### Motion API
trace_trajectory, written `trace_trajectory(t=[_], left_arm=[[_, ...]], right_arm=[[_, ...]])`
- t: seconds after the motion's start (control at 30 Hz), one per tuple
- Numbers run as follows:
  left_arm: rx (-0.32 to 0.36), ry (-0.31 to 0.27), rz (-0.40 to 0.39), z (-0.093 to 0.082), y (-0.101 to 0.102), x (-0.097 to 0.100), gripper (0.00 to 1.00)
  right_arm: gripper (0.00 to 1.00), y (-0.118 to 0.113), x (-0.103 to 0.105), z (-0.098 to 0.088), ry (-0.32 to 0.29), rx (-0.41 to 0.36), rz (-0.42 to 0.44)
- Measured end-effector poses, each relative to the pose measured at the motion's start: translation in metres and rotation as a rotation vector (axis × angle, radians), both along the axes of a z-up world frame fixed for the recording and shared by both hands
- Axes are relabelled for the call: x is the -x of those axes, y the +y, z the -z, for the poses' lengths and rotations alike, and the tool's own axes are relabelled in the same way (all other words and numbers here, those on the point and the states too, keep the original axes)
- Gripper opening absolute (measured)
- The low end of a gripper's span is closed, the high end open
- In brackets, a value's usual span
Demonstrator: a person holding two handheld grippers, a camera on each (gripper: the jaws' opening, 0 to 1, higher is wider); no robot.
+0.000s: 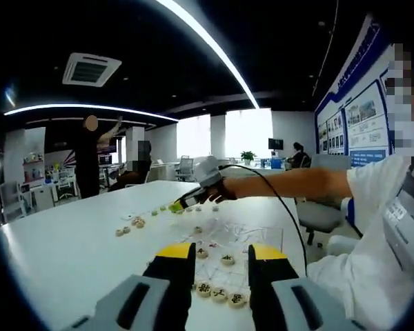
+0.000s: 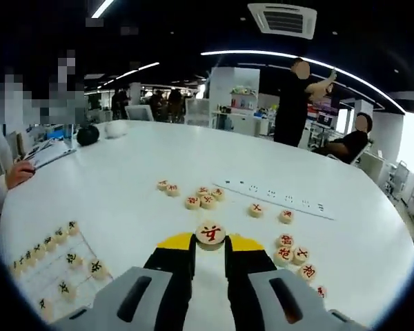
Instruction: Pick up the chess pieces one by one and place each piece onto its starting position on the chessboard, setting the pieces on their correct points until all the chess pieces are arranged in the starting layout
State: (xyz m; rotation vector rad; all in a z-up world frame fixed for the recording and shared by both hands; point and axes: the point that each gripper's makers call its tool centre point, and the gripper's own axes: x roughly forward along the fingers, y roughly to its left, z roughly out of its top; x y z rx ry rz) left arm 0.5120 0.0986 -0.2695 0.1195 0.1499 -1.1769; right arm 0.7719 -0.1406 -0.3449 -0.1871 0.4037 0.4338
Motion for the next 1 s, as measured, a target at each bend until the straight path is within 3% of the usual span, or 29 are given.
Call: trace_trajectory(t=[0.2,0.53,0.77,1.0], left_arm=[[0.003,-0.006,0.001,-0.003,0.0,-0.001,0.32],[0.008,-0.01,0.005,-0.004,0.0,0.0,0.32],[0.007,-0.014,0.029,-0.004,-0.007,0.005,0.32],[0.007,-0.017,0.023,-0.003,-0.003,0.005,0.32]], right_arm=[[0.18,0.002,0.043,-0.001,0.0,-0.026,-0.086],[0.19,0.013,0.127,0.024,0.055,-0.041,-0.208],[0.19,0.018,0.145,0.039,0.083,-0.032,-0.231],[0.19,0.018,0.143,0.049,0.101,-0.017,-0.235]])
